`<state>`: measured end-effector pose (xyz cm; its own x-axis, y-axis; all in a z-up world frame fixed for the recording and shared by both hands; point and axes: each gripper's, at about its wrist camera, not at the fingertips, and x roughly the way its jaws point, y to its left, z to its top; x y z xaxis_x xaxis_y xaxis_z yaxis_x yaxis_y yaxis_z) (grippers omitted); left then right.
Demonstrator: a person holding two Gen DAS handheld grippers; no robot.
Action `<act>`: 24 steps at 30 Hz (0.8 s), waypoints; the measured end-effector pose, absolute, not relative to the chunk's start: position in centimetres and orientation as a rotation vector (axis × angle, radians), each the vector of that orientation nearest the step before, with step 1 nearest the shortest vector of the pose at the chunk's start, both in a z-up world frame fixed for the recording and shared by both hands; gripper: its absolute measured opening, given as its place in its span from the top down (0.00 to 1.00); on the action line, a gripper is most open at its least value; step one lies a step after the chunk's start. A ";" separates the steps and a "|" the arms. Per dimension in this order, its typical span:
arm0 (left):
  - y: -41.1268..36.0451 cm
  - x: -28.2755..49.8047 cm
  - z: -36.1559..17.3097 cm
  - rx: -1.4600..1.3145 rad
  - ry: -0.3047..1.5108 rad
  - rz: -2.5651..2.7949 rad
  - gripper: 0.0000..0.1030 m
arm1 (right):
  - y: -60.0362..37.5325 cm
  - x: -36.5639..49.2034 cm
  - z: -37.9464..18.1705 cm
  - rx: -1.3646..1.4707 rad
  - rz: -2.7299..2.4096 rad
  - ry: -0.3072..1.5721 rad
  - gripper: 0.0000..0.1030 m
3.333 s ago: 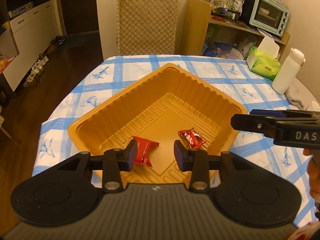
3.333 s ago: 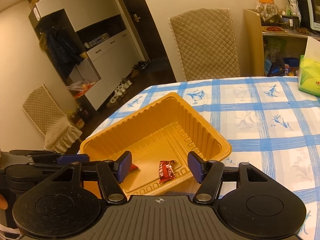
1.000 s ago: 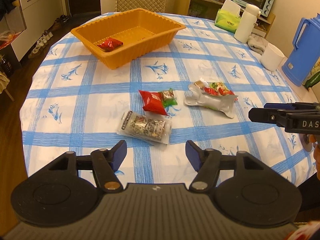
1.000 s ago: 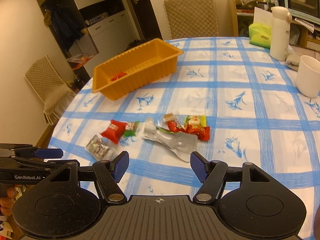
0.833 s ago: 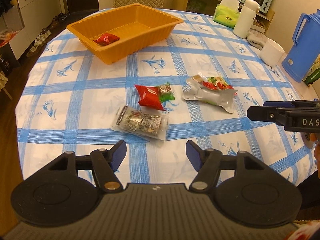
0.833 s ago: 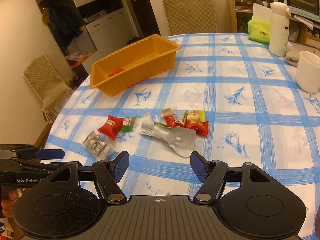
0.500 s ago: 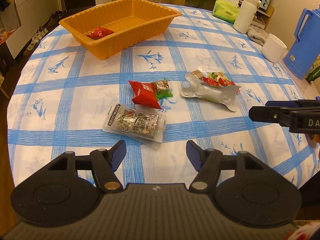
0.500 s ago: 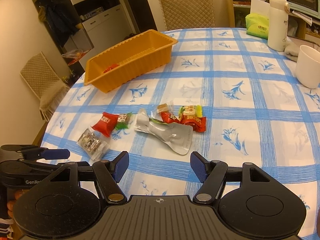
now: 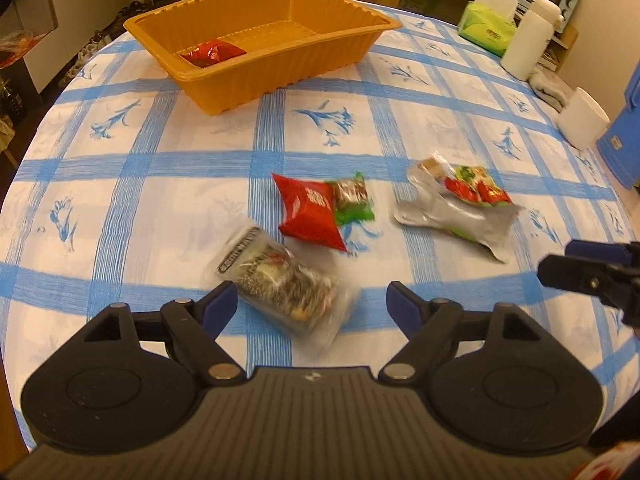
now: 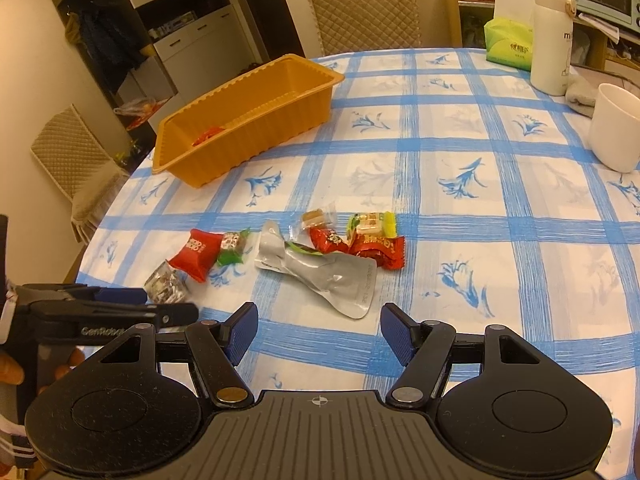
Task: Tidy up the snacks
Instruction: 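Grasp the clear nut packet with the left tool while the right tool grasps a green-wrapped candy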
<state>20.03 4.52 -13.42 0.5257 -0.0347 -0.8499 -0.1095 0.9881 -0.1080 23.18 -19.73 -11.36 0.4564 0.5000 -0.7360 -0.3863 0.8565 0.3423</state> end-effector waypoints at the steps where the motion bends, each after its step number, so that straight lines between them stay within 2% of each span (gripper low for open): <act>1: 4.6 20.4 -13.5 -0.155 1.019 0.053 0.22 | -19.7 23.3 -11.4 0.133 0.546 0.952 0.34; 5: 4.9 21.1 -13.9 -0.123 1.013 0.071 0.23 | -19.6 23.7 -11.4 0.136 0.542 0.954 0.34; 7: 5.1 21.0 -13.9 -0.099 1.006 0.063 0.27 | -19.5 23.9 -11.3 0.139 0.543 0.951 0.34; 9: 5.4 21.0 -14.0 -0.075 1.007 0.063 0.34 | -19.3 24.1 -11.2 0.144 0.547 0.947 0.34; 13: 6.5 21.0 -14.2 -0.082 1.017 0.062 0.38 | -18.7 24.7 -11.0 0.148 0.558 0.938 0.34; 17: 7.3 21.0 -14.2 -0.069 1.018 0.057 0.61 | -17.8 25.2 -10.8 0.147 0.576 0.932 0.34; 18: 7.7 21.0 -14.2 -0.064 1.019 0.063 0.63 | -17.6 25.3 -10.8 0.146 0.582 0.930 0.34; 24: 9.9 20.6 -14.1 -0.041 1.019 0.103 0.64 | -16.2 25.8 -10.7 0.138 0.613 0.924 0.34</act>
<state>20.56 9.89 -14.13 0.5201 0.0671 -0.8515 -0.1050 0.9944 0.0142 25.83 -16.20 -10.70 0.4461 0.5509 -0.7054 -0.4360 0.8221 0.3663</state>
